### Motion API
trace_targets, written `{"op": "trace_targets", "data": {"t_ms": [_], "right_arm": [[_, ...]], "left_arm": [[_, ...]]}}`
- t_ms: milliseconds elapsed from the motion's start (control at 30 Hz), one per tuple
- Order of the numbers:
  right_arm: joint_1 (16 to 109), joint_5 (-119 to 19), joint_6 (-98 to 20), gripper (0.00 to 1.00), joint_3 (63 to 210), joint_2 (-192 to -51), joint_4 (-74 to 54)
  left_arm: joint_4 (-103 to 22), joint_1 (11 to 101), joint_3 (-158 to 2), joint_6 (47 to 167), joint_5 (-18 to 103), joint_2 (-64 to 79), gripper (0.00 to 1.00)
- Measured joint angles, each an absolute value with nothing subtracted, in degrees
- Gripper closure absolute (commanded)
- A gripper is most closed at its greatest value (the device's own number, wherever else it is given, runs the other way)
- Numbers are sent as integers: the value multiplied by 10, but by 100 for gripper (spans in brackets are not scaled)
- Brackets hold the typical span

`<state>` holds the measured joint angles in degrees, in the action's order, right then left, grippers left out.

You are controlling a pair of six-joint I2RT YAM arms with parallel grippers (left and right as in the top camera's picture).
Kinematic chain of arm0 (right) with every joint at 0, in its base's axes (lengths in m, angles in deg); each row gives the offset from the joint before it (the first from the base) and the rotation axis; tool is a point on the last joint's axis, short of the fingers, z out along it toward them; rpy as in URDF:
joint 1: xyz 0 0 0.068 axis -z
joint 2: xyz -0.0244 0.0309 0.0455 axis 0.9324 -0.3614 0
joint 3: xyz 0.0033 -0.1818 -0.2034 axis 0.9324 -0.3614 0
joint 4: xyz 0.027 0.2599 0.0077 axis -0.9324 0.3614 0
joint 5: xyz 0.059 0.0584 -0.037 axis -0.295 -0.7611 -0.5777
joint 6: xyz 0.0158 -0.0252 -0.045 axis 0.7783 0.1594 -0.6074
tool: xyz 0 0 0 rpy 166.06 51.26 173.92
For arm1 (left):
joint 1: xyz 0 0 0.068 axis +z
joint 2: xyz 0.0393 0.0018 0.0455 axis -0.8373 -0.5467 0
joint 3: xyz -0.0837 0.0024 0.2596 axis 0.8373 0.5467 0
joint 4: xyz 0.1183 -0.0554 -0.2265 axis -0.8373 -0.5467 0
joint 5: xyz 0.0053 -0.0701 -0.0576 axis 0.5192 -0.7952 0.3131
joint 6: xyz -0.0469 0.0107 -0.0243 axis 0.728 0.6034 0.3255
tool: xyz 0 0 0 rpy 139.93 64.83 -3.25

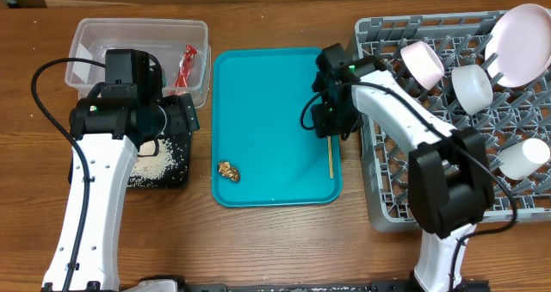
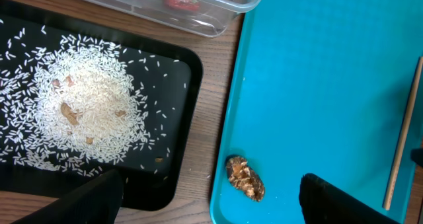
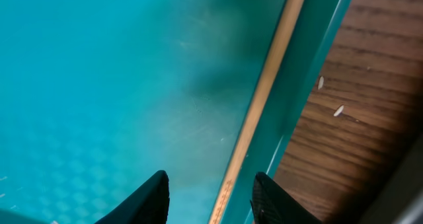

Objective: Sort waste into correct bins and load items into the dishwasher
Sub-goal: 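Return right gripper to the tray and grasp the second chopstick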

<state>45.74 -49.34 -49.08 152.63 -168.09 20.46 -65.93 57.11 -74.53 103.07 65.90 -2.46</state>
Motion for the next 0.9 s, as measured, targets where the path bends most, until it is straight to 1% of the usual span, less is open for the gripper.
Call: {"op": "trace_targets", "data": {"t_ms": [200,667,700,767,900], "right_arm": [[457,-489,-485,57,1526,-1717,205],[454,-501,-464,57,1527,-1738,206],[454,-500,-462,60,1527,-1738,208],[454,-500,-459,71,1527,-1739,210],[455,-494,-454,79,1527,-1741,219]], "left_arm": [[-659,571,-745,1031,659,-25,13],[-659,571,-745,1031,659,-25,13],[-659,571,-745,1031,659,-25,13],[-659,571,-745,1031,659,-25,13],[-659,571,-745,1031,659,-25,13]]}}
